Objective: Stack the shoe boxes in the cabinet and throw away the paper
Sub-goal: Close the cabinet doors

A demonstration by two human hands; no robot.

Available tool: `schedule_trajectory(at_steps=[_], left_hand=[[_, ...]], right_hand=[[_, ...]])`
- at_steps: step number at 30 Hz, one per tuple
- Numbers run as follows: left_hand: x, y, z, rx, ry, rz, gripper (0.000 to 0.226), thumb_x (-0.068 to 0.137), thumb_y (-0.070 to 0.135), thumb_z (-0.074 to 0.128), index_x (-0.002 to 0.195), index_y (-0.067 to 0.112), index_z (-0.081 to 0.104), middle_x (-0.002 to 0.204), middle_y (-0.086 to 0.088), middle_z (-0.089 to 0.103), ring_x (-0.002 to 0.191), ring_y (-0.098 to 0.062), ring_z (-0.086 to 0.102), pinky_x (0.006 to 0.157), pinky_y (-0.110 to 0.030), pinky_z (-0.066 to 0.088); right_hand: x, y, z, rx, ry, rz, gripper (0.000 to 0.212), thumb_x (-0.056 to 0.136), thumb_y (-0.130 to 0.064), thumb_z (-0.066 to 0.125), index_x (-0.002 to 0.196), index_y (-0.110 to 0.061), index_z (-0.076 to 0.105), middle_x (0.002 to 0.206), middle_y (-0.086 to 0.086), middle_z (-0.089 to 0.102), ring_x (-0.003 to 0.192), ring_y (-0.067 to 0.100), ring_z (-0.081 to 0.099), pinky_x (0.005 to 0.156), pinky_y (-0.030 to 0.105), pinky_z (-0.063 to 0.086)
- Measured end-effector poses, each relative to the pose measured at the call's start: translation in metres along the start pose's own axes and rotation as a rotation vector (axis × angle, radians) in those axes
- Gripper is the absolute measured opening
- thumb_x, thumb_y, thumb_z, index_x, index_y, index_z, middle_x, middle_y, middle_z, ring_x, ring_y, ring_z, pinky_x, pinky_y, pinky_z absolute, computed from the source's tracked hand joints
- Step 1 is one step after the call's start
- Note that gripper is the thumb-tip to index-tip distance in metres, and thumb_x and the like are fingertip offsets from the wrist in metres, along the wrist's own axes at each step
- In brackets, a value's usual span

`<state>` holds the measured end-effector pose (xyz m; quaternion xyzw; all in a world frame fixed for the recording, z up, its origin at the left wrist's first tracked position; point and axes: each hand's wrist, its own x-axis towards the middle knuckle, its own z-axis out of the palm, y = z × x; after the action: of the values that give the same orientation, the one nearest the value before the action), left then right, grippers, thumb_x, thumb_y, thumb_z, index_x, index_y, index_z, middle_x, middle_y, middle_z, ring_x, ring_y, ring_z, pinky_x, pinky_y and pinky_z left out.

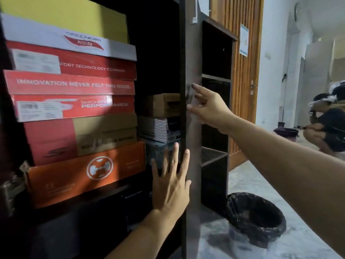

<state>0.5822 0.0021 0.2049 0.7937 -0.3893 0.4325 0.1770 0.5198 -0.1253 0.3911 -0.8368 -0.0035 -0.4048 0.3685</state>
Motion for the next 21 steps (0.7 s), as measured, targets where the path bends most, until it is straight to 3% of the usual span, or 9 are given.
schedule_trajectory(at_steps=[4, 8, 10, 13, 16, 18, 21], left_hand=[[0.000, -0.025, 0.005, 0.037, -0.023, -0.043, 0.103, 0.067, 0.039, 0.082, 0.151, 0.014, 0.028, 0.160, -0.011, 0.018, 0.144, -0.030, 0.027, 0.104, -0.063, 0.034], [0.000, -0.038, 0.014, 0.040, -0.032, -0.105, 0.103, 0.064, 0.030, 0.085, 0.150, 0.010, 0.031, 0.158, -0.011, 0.025, 0.141, -0.027, 0.035, 0.101, -0.057, 0.042], [0.004, -0.041, 0.017, 0.006, -0.025, -0.135, 0.104, 0.061, 0.021, 0.087, 0.148, 0.006, 0.032, 0.156, -0.014, 0.030, 0.138, -0.028, 0.039, 0.098, -0.052, 0.047], [0.009, -0.043, 0.023, -0.102, -0.011, -0.213, 0.104, 0.055, 0.005, 0.088, 0.144, 0.004, 0.035, 0.153, -0.015, 0.034, 0.127, -0.026, 0.054, 0.089, -0.038, 0.055], [0.012, -0.049, 0.028, -0.231, 0.008, -0.297, 0.104, 0.055, -0.005, 0.083, 0.146, 0.006, 0.034, 0.156, -0.012, 0.030, 0.120, -0.023, 0.060, 0.083, -0.026, 0.056], [0.017, -0.053, 0.031, -0.309, 0.056, -0.329, 0.099, 0.063, -0.015, 0.072, 0.149, 0.007, 0.030, 0.159, -0.008, 0.022, 0.131, -0.019, 0.049, 0.090, -0.022, 0.052], [0.027, -0.062, 0.030, -0.490, 0.098, -0.418, 0.085, 0.078, -0.013, 0.056, 0.152, 0.014, 0.024, 0.159, 0.000, 0.015, 0.145, -0.014, 0.024, 0.113, -0.016, 0.023]], right_hand=[[0.019, -0.003, 0.026, -0.072, -0.049, -0.068, 0.076, 0.091, -0.019, 0.064, 0.151, -0.038, 0.021, 0.154, 0.005, 0.035, 0.142, 0.021, 0.034, 0.113, 0.040, 0.036], [0.031, -0.002, 0.047, -0.202, -0.034, -0.052, 0.077, 0.092, -0.029, 0.063, 0.150, -0.046, 0.014, 0.150, 0.008, 0.042, 0.123, 0.024, 0.055, 0.099, 0.031, 0.046], [0.036, -0.001, 0.056, -0.254, -0.029, -0.058, 0.079, 0.092, -0.031, 0.063, 0.150, -0.046, 0.011, 0.153, 0.011, 0.037, 0.129, 0.029, 0.049, 0.103, 0.035, 0.044], [0.043, 0.003, 0.067, -0.342, -0.030, -0.072, 0.083, 0.091, -0.034, 0.064, 0.150, -0.049, 0.008, 0.161, 0.010, 0.015, 0.142, 0.035, 0.030, 0.113, 0.042, 0.032], [0.049, 0.008, 0.075, -0.362, -0.042, -0.074, 0.085, 0.090, -0.034, 0.065, 0.150, -0.051, 0.006, 0.163, 0.007, 0.005, 0.144, 0.033, 0.027, 0.113, 0.043, 0.031], [0.054, 0.014, 0.082, -0.422, -0.060, -0.068, 0.090, 0.088, -0.034, 0.067, 0.149, -0.051, 0.003, 0.163, 0.006, -0.002, 0.146, 0.033, 0.023, 0.113, 0.047, 0.033], [0.059, 0.022, 0.093, -0.554, -0.115, -0.073, 0.099, 0.085, -0.037, 0.071, 0.149, -0.050, -0.004, 0.163, 0.007, -0.004, 0.146, 0.037, 0.020, 0.112, 0.051, 0.034]])
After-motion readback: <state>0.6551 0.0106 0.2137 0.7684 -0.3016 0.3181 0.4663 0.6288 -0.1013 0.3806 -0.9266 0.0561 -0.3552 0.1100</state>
